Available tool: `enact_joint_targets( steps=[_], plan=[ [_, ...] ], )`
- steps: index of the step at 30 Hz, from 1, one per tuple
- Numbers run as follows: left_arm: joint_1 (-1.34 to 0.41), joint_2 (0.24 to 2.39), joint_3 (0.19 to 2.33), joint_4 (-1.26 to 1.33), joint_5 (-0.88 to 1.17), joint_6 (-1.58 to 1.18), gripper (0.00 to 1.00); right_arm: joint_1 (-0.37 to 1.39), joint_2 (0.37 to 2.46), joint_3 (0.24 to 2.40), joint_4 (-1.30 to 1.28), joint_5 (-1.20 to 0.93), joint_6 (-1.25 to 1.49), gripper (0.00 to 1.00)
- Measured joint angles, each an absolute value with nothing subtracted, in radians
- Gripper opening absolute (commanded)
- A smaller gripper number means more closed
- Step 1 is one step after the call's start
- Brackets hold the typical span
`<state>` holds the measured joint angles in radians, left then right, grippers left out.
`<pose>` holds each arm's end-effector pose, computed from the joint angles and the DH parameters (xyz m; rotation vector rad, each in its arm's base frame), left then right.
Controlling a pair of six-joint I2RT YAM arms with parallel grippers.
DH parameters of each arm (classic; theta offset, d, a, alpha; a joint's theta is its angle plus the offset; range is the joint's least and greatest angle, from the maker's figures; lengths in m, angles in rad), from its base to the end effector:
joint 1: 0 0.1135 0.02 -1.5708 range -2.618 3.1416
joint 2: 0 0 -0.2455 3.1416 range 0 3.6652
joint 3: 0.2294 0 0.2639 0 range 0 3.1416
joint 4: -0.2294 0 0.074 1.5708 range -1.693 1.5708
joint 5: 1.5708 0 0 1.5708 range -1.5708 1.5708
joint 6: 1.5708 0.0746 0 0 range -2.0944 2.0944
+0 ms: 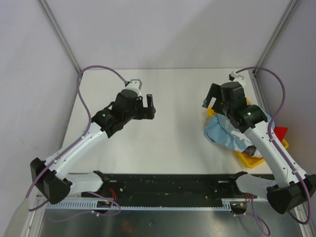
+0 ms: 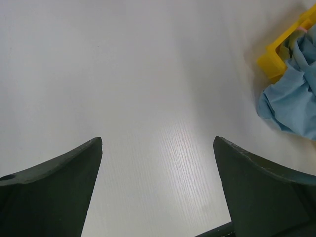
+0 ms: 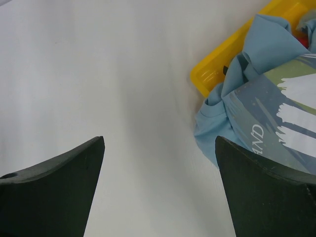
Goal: Fold and stack the t-shirts
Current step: Grab crumpled tshirt from bin with the right arm
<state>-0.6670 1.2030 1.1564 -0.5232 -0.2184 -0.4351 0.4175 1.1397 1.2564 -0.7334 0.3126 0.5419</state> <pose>0.2574 -0.1821 0.3113 0.1207 2.1506 -0.4149 0.2689 0.0942 0.3422 0.3090 2.1390 0.2127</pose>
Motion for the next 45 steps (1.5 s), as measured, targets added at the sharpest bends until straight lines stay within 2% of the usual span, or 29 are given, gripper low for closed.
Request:
enact_joint_targets(
  steps=[18,28,36,38,39,41,44,45],
  plan=[
    [-0.667,1.207,1.154,-0.525,-0.213,-0.416,0.99,0.385,1.132,1.227,-0.825,0.405,0.574,0.99],
    [-0.667,1.204,1.126,-0.526,-0.196,-0.417,0.99,0.212,1.103,1.126,-0.872,0.419,0.588,0.99],
    [-0.667,1.204,1.111,-0.527,-0.179,-0.417,0.99,0.084,1.183,0.988,-0.753,0.376,0.586,0.97],
    [-0.667,1.204,1.111,-0.527,-0.179,-0.417,0.99,0.067,1.202,0.938,-0.706,0.366,0.586,0.91],
    [-0.667,1.204,1.111,-0.527,-0.179,-0.417,0.99,0.062,1.211,0.919,-0.69,0.363,0.587,0.83],
    [-0.667,1.204,1.111,-0.527,-0.179,-0.417,0.99,0.054,1.221,0.899,-0.669,0.359,0.583,0.59],
    [-0.667,1.204,1.111,-0.526,-0.179,-0.416,0.99,0.044,1.217,0.893,-0.655,0.358,0.574,0.16],
    [-0.667,1.204,1.111,-0.526,-0.179,-0.416,0.99,0.04,1.208,0.893,-0.653,0.358,0.571,0.08]
  ],
)
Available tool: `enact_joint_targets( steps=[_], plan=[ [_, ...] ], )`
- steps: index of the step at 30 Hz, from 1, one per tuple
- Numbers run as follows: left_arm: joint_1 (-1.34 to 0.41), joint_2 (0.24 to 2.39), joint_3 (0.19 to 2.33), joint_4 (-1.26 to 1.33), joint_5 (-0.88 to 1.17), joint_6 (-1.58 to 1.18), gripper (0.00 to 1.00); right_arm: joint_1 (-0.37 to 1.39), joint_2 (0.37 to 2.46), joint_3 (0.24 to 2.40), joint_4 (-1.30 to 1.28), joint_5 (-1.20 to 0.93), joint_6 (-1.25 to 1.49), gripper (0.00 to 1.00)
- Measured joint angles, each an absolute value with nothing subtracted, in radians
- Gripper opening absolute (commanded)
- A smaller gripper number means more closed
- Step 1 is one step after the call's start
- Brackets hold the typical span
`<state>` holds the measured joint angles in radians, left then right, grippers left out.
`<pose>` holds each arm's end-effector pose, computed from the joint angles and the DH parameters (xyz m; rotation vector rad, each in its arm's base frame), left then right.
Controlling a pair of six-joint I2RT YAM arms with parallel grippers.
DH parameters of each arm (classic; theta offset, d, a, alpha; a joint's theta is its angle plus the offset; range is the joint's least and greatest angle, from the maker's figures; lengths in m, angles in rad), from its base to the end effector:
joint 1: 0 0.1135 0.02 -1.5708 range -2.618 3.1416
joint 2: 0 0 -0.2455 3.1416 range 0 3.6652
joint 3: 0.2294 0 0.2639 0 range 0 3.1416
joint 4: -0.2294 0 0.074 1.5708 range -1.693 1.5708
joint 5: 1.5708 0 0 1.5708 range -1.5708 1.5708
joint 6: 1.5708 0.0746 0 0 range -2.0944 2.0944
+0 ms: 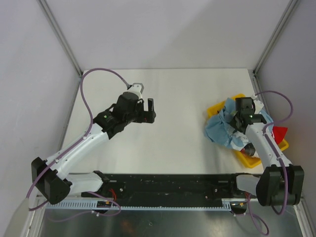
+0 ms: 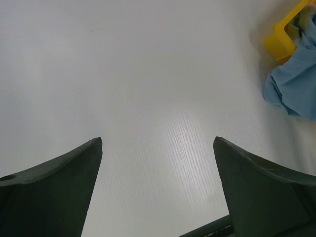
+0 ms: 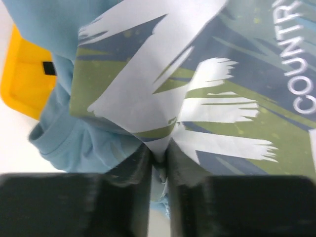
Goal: Fold and stack the t-shirts
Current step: Grab crumpled tshirt from bin with the right arm, then move the tshirt to the center of the board
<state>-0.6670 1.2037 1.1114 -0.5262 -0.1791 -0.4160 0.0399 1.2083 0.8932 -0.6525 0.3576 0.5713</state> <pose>0.2545 -0.1834 0.2932 0.1748 2.2019 -0.4167 0.2783 -0.0150 0.2020 0.7787 2.3353 -0.1936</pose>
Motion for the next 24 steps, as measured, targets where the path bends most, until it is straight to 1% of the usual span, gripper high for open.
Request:
enact_joint_targets(
  steps=[2,7,10,16,20,24],
  plan=[
    [-0.667,1.203,1.111,-0.526,-0.179,-0.414,0.99,0.03,1.18,0.894,-0.656,0.355,0.567,0.02],
    [-0.667,1.194,1.111,-0.527,-0.179,-0.407,0.99,0.014,1.087,0.973,-0.738,0.35,0.56,0.0],
    [-0.667,1.174,1.112,-0.527,-0.18,-0.4,0.99,0.013,1.042,1.069,-0.791,0.334,0.552,0.0],
    [-0.667,1.113,1.117,-0.527,-0.189,-0.383,0.99,0.025,1.007,1.349,-0.861,0.28,0.533,0.0],
    [-0.667,1.084,1.132,-0.528,-0.205,-0.381,0.99,0.117,1.033,1.518,-0.861,0.277,0.522,0.0],
    [-0.667,1.066,1.142,-0.528,-0.212,-0.382,0.99,0.297,1.133,1.686,-0.839,0.321,0.508,0.0]
  ],
)
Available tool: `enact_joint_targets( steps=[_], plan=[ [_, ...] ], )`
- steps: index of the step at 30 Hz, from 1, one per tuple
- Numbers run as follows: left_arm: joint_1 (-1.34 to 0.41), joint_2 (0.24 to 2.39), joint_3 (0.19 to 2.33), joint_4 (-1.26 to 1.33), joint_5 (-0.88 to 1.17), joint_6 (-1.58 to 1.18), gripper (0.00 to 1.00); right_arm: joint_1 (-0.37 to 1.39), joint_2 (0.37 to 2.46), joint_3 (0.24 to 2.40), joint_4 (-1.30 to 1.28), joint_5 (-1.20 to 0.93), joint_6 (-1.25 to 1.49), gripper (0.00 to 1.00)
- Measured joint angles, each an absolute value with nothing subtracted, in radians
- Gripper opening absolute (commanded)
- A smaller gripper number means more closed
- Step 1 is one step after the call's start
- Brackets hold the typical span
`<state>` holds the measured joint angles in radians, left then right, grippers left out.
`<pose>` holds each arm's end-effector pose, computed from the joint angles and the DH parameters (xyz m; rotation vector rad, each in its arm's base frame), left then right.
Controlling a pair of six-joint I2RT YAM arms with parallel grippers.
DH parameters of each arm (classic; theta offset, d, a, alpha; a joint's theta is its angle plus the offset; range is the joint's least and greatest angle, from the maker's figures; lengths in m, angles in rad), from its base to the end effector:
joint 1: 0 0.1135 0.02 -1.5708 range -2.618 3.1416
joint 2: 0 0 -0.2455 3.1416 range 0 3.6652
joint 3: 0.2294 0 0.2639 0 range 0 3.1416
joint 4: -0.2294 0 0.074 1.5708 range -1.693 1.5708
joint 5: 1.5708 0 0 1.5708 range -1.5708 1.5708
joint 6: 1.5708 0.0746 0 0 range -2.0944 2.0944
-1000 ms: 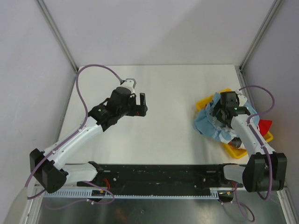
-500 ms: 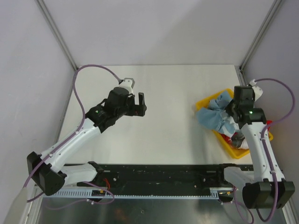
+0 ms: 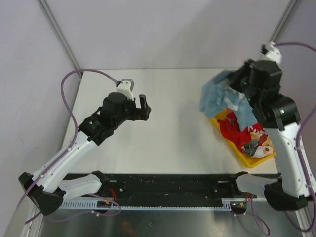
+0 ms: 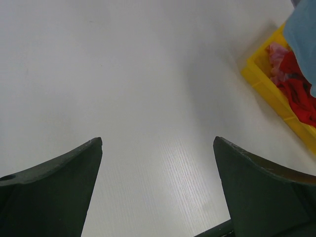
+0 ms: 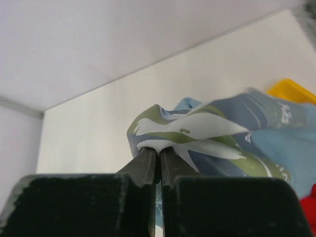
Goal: Fold and stack the t-shirts
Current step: Move the tshirt to the center of the board
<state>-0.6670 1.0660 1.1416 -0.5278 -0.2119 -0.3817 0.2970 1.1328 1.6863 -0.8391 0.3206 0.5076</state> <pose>0.2337 -0.1641 0.3434 0.1554 2.0356 -0.4509 0.2382 0.0483 0.4812 0.4140 1.8027 0.2650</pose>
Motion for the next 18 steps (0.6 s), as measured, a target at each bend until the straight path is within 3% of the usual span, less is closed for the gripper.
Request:
enact_joint_targets(
  steps=[6,11,13,16,18],
  plan=[
    [-0.667,1.031,1.142,-0.544,-0.234,-0.382,0.99,0.562,1.385,1.938,-0.767,0.399,0.469,0.0],
    [-0.667,0.982,1.142,-0.559,-0.262,-0.383,0.99,0.681,1.565,2.002,-0.695,0.403,0.463,0.02],
    [-0.667,0.963,1.142,-0.567,-0.276,-0.383,1.0,0.701,1.624,2.002,-0.673,0.385,0.471,0.19],
    [-0.667,0.934,1.142,-0.579,-0.296,-0.384,1.0,0.706,1.723,1.989,-0.635,0.339,0.493,0.6],
    [-0.667,0.922,1.141,-0.587,-0.311,-0.384,0.99,0.69,1.769,1.955,-0.616,0.3,0.511,0.81]
  ],
)
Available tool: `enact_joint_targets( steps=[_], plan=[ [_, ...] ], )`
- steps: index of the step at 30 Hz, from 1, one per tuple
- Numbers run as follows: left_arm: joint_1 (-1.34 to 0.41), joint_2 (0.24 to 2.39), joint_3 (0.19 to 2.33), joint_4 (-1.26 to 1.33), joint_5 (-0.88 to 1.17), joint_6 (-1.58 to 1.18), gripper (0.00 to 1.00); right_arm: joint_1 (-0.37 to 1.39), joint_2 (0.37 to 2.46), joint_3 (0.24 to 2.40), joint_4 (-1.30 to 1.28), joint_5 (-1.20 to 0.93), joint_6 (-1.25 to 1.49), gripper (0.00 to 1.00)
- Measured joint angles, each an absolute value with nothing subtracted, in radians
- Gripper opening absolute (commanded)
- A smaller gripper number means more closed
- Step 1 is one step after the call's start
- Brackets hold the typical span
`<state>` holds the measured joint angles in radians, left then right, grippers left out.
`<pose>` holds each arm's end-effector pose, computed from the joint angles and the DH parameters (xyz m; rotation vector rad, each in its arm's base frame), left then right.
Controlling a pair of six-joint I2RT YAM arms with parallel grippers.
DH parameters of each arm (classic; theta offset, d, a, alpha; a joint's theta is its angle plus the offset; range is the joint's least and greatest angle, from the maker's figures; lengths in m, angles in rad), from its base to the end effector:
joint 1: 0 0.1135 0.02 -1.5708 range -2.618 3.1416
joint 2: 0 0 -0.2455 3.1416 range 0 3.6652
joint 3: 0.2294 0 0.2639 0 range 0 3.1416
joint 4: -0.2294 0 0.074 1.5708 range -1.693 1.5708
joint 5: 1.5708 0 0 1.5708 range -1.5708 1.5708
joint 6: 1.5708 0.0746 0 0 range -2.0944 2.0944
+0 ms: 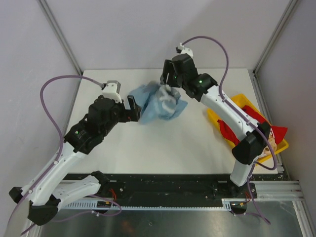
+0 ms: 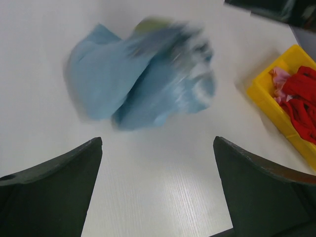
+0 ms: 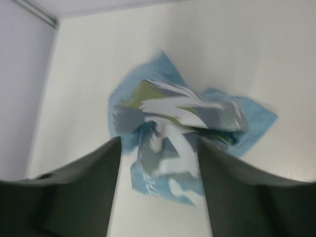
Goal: Fold and stack the t-shirts
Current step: Move the tshirt to the center of the board, then flatten out the tshirt
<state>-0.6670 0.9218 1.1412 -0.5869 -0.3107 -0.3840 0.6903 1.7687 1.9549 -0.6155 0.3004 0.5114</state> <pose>0.2064 -0.1335 0.3715 0.0667 1.9397 -0.4032 0.3547 0.2643 0.4003 0.0149 2.0112 0.4767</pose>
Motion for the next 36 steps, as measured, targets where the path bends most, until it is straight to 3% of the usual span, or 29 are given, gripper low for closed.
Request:
enact_joint_targets(
  steps=[2,5,10,14,25,36],
  plan=[
    [-0.667,0.918,1.137,-0.589,-0.321,-0.386,0.99,0.658,1.782,1.884,-0.604,0.253,0.531,0.88],
    [-0.664,0.923,1.119,-0.591,-0.328,-0.395,0.99,0.585,1.768,1.751,-0.588,0.204,0.551,0.9],
    [-0.625,0.983,1.077,-0.591,-0.323,-0.442,0.97,0.519,1.667,1.491,-0.566,0.189,0.571,0.74],
    [-0.55,1.023,1.028,-0.596,-0.299,-0.498,0.93,0.607,1.63,1.423,-0.544,0.189,0.581,0.63],
    [-0.266,1.031,0.958,-0.607,-0.273,-0.596,0.89,0.937,1.845,1.47,-0.392,0.167,0.562,0.47],
    [-0.238,1.013,0.939,-0.609,-0.249,-0.614,0.9,1.081,2.152,1.782,-0.446,0.248,0.451,0.43]
  ],
)
